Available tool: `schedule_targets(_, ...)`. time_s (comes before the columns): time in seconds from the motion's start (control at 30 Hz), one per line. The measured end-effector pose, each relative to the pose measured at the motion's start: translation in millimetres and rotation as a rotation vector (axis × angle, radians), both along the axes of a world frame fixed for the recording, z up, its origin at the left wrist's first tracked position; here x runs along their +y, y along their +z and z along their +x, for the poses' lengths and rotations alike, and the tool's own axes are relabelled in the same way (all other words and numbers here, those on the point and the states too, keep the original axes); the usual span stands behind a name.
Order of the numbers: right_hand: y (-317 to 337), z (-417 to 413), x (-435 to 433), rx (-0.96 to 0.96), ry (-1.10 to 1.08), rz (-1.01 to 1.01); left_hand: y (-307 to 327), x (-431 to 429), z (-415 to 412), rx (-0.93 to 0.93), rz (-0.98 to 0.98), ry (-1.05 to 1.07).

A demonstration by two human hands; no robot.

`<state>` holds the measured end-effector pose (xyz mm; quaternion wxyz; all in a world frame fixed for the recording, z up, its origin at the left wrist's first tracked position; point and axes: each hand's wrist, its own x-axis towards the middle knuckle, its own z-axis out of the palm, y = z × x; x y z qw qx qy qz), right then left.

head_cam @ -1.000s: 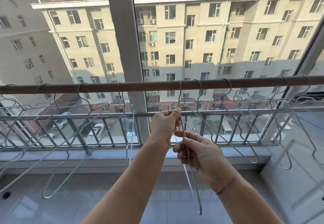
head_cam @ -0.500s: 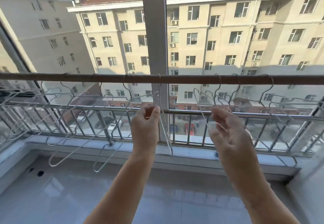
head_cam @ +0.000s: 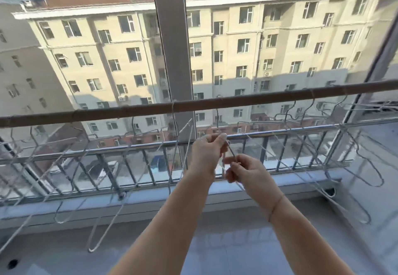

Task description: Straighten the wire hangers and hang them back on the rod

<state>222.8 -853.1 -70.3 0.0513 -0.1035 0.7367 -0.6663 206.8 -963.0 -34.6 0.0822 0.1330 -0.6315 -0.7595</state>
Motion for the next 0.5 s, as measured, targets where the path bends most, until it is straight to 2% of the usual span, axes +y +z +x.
schedule_targets(0.13,17.3,-7.4,-10.9,0.046,-0.071,-0.002,11.8,-1.0,-18.6,0.034,0.040,-0.027)
schedule_targets(0.3,29.3,-22.9,-14.5,0.015,-0.073,0.008,12.2,-2.4,-37.0,0.007,0.081,-0.022)
schedule_targets(0.4,16.4,-27.4,-4.7,0.000,-0.096,0.105,-5.3,-3.1,-35.8,-0.037,0.071,-0.027)
schedule_targets(0.5,-3.2,-29.9,12.3,-0.008,-0.175,0.132,-36.5,-5.8,-21.2,-0.142,-0.023,-0.093)
